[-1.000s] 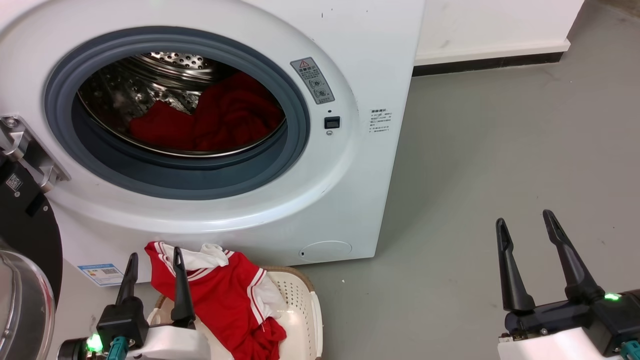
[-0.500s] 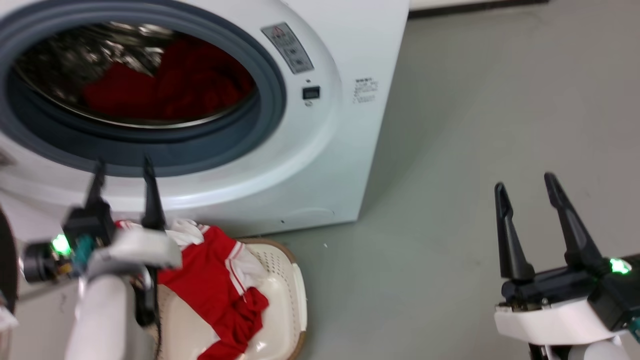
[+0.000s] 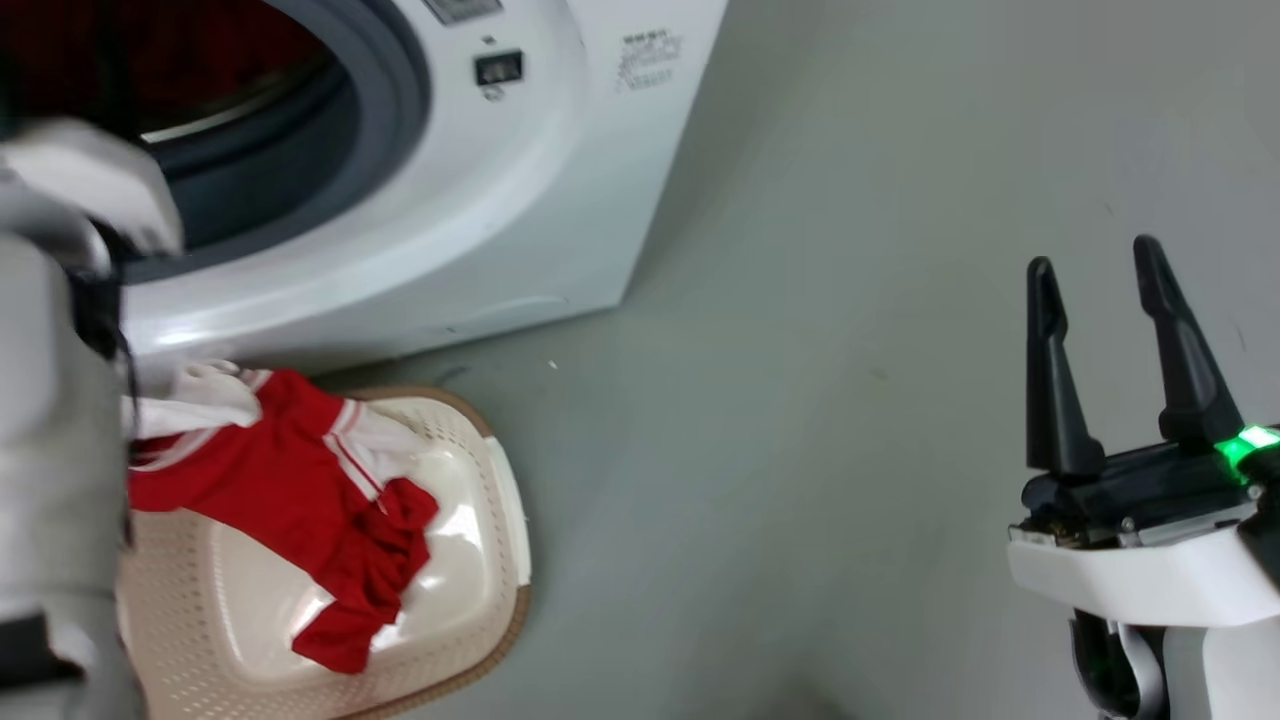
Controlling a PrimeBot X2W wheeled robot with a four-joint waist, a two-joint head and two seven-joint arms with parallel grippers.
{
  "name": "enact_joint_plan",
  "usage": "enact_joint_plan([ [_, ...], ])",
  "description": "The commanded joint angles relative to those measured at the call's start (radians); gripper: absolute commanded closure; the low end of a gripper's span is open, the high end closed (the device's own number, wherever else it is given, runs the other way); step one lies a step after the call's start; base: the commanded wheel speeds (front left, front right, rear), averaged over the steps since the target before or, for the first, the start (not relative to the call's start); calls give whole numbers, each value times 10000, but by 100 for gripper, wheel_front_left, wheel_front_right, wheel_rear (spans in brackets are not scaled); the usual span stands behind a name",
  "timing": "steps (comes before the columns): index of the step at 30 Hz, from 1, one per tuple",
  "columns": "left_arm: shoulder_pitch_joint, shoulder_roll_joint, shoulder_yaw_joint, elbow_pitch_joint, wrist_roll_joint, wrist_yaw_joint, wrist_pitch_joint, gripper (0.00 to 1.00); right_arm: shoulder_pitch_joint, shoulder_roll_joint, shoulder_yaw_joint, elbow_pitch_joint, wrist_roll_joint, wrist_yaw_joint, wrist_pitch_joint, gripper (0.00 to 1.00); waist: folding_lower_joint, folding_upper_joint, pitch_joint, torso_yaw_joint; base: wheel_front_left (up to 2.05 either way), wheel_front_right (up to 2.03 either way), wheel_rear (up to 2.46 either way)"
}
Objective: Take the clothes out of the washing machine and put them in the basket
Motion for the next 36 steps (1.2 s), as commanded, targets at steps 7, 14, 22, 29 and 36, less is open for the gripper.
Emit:
enact_joint_plan([
  [7,-2986,954,-627,1436,398,-427,1577,0,-611,3,-95,-265,437,-7,-18,0,-2,0,1701,-789,0,0,0],
  [14,-5055,1236,-1242,2224,448,-668,3758,0,-949,1,-212,-463,705,-7,-18,0,-2,0,2654,-881,0,0,0],
  [22,-7090,1426,-1755,3107,121,-723,6952,0,-1250,1,-141,-704,1051,-7,-18,0,-2,0,3677,-1155,0,0,0],
  [29,-8378,1699,-2269,3313,31,-725,8951,0,-1329,1,-56,-925,1222,-7,-18,0,-2,0,4317,-1446,0,0,0],
  [36,-8516,1798,-2682,3363,33,-729,9505,0,-1201,1,-199,-1060,1333,-7,-18,0,-2,0,4634,-1501,0,0,0],
])
